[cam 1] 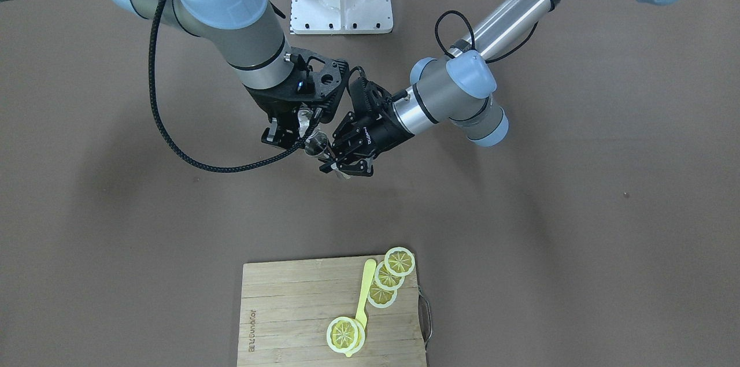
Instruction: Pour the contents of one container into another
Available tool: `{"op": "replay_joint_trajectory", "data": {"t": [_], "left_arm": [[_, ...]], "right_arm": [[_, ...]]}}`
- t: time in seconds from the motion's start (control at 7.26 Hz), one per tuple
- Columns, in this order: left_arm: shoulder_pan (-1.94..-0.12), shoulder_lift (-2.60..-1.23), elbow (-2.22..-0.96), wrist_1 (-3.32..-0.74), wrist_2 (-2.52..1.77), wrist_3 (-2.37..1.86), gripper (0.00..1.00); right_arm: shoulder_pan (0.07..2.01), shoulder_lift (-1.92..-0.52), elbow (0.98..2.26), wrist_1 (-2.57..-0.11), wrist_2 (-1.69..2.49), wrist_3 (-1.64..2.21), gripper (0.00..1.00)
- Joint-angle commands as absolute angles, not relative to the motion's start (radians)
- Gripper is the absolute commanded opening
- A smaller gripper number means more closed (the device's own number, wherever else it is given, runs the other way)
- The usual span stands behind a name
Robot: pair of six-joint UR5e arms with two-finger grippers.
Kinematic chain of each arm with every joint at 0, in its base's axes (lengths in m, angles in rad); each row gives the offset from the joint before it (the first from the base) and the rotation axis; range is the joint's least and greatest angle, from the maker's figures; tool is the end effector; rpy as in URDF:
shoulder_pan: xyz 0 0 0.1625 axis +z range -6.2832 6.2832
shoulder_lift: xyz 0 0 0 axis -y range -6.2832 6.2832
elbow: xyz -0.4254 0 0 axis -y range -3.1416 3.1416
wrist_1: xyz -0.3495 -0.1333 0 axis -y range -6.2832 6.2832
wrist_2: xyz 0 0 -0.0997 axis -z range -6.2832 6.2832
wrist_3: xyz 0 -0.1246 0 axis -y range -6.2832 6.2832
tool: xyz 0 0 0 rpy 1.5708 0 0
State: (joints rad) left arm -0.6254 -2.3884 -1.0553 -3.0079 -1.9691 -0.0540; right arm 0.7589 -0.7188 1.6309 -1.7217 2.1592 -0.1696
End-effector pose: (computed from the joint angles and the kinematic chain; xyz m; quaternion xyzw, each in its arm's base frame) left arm 0.5506 -0.5024 0.2319 0.5962 0.4709 0.4090 0.5054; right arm -0.4476 -0.5129 0.1725 0.2524 -0.3677 -0.5138 0.7329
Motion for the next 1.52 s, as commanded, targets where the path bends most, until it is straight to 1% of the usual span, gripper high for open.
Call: {"op": "replay_joint_trajectory", "data": {"t": [0.0,0.69,1.1,1.38], "left_arm": [[-0.624,-2.388,-1.055,-3.007,-1.965,-0.055,0.0],[-0.626,-2.39,-1.055,-3.007,-1.965,-0.055,0.0],[-0.624,-2.391,-1.055,-3.007,-1.962,-0.055,0.0],[-0.624,-2.393,-1.055,-3.007,-1.962,-0.055,0.0]], "right_arm": [[0.758,-0.686,1.608,-1.779,2.145,-0.224,0.0],[0.758,-0.67,1.6,-1.844,2.123,-0.261,0.0],[0.758,-0.608,1.526,-1.878,2.123,-0.285,0.0],[0.758,-0.609,1.528,-1.905,2.121,-0.294,0.0]]}}
